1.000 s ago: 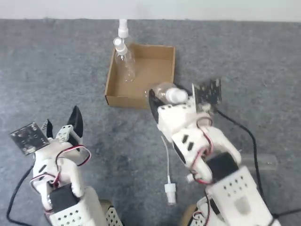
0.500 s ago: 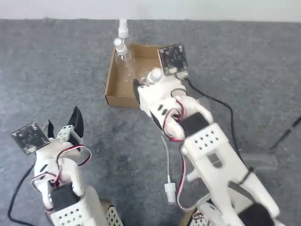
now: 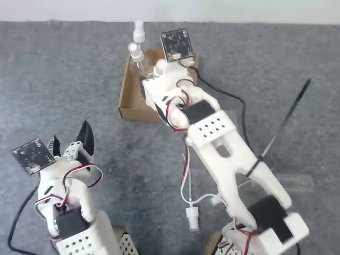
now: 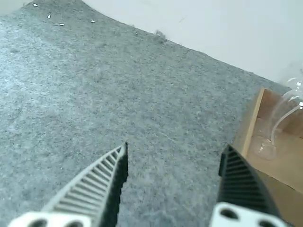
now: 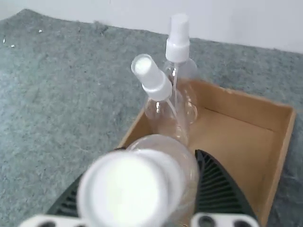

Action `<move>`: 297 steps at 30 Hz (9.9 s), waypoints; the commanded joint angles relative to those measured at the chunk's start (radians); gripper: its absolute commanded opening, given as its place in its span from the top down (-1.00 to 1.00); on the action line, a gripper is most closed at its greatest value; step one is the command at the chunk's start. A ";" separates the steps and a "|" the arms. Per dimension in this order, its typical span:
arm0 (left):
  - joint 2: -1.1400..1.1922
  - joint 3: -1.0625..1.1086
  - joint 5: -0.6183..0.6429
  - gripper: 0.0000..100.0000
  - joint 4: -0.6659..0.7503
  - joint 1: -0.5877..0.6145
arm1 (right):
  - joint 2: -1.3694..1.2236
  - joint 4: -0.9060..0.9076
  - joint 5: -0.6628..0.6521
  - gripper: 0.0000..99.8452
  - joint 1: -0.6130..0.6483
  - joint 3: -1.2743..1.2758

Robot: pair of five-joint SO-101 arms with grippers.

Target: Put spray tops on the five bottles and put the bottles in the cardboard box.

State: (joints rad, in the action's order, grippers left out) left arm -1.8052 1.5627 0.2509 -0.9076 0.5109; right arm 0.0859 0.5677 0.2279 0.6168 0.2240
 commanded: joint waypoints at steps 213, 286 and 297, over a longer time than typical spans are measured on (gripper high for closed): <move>-0.017 0.041 -0.035 0.43 0.115 -0.002 | 0.374 1.190 -1.272 0.36 -0.773 0.244; -0.017 0.041 -0.035 0.43 0.115 0.002 | 0.437 0.456 -0.740 0.77 -0.739 0.723; -0.017 0.041 -0.035 0.43 0.115 0.003 | 0.435 0.458 -0.700 0.52 -0.679 0.750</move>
State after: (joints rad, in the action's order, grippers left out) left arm -1.8052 1.6149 0.2294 -0.8247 0.5094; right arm 0.4864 1.0280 -0.4795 -0.0752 1.0065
